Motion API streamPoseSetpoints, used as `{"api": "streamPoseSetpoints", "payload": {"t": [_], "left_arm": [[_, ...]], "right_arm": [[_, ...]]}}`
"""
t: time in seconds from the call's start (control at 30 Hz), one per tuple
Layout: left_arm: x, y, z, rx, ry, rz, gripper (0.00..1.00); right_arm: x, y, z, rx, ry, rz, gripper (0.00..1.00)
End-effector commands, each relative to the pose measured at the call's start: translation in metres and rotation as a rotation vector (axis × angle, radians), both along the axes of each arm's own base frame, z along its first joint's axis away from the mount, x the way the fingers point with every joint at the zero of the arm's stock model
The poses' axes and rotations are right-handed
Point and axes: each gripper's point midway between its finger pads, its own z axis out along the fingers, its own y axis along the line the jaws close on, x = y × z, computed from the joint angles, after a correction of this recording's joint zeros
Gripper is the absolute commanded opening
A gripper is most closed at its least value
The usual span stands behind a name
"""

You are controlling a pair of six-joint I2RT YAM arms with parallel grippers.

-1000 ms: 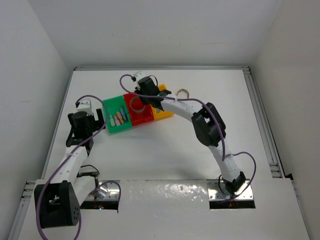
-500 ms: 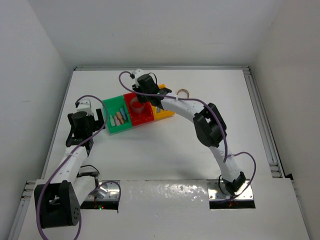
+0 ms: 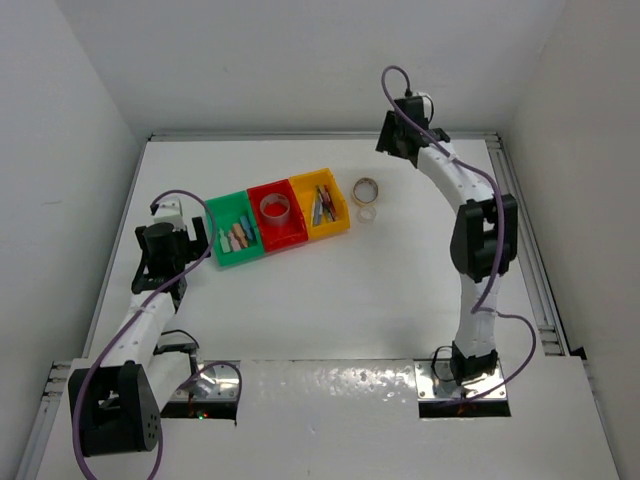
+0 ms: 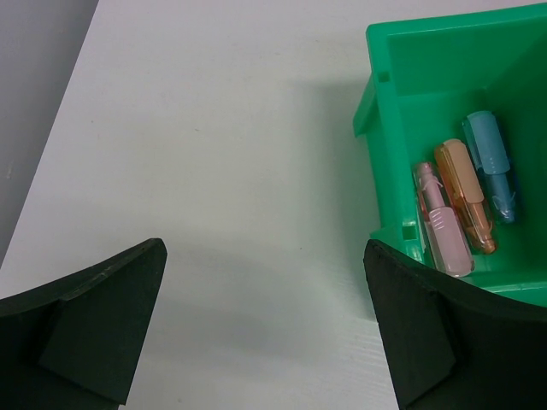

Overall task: Sort the stationery into containers
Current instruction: Place the stationery in the storage box, then pick up the stationery from the center of the board, then place the stationery in the storage box.

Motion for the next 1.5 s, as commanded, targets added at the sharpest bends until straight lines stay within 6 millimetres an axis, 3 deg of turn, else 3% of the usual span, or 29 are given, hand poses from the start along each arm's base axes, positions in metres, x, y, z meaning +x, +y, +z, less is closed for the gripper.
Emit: {"api": "streamPoseSetpoints", "payload": {"t": [0.0,0.13,0.33,0.47,0.6,0.67,0.77,0.87,0.97,1.0,1.07,1.1,1.2,1.23,1.27,1.3,1.33,1.37,1.4,1.47], "left_arm": [[0.004,0.003,0.009,0.000,-0.048,0.005,0.99],[0.003,0.004,0.007,0.000,-0.042,0.008,0.99],[0.003,0.004,0.006,-0.001,-0.038,0.009,0.99],[0.003,0.004,0.007,0.000,-0.037,0.007,0.99],[0.003,0.005,0.009,0.003,-0.040,0.014,0.99],[0.002,0.007,0.008,0.003,-0.040,0.019,0.99],[0.003,0.006,0.008,-0.001,-0.039,0.012,0.99],[0.003,0.005,0.008,-0.004,-0.040,0.012,0.99],[0.003,0.006,0.009,-0.003,-0.044,0.013,0.99],[0.003,0.006,0.010,-0.003,-0.046,0.013,0.99],[0.003,0.006,0.009,-0.002,-0.047,0.015,0.99],[0.003,0.006,0.011,0.000,-0.052,0.016,0.99],[0.004,0.006,0.010,-0.001,-0.052,0.014,0.99],[0.004,0.006,0.010,-0.002,-0.052,0.013,0.99],[0.003,0.006,0.008,-0.004,-0.048,0.014,0.99],[0.004,0.006,0.010,-0.003,-0.051,0.014,0.99],[0.004,0.006,0.010,-0.005,-0.051,0.014,0.99],[0.003,0.005,0.009,-0.004,-0.049,0.012,0.99],[0.003,0.006,0.010,-0.005,-0.053,0.015,0.99],[0.003,0.007,0.011,-0.003,-0.055,0.017,0.99]], "right_arm": [[-0.026,0.001,-0.070,-0.034,0.220,-0.024,0.58],[-0.028,-0.001,-0.099,-0.036,0.268,-0.001,0.54],[-0.026,0.019,-0.130,0.009,0.302,0.075,0.48],[-0.029,0.010,-0.160,-0.039,0.351,0.017,0.42],[-0.033,-0.005,-0.172,-0.097,0.377,-0.056,0.36],[-0.033,-0.008,-0.172,-0.110,0.372,-0.071,0.25],[-0.030,-0.012,-0.166,-0.118,0.349,-0.084,0.00],[-0.026,-0.022,-0.144,-0.124,0.289,-0.157,0.00],[-0.016,-0.027,-0.101,-0.066,0.195,-0.220,0.00],[-0.010,-0.024,-0.073,-0.032,0.126,-0.226,0.00],[-0.007,-0.008,-0.040,0.010,0.041,-0.190,0.00],[-0.006,0.003,-0.010,0.033,-0.050,-0.145,0.00],[-0.013,0.068,0.032,0.011,-0.179,0.064,0.00],[-0.022,0.106,0.033,-0.003,-0.182,0.169,0.00],[-0.024,0.129,0.047,-0.051,-0.194,0.272,0.00],[-0.030,0.154,0.044,-0.055,-0.176,0.370,0.00],[-0.038,0.186,0.018,-0.089,-0.122,0.451,0.00],[-0.049,0.197,0.004,-0.139,-0.061,0.502,0.00],[-0.044,0.211,0.019,-0.138,-0.094,0.514,0.00],[-0.054,0.236,-0.001,-0.156,-0.068,0.561,0.00]]}}
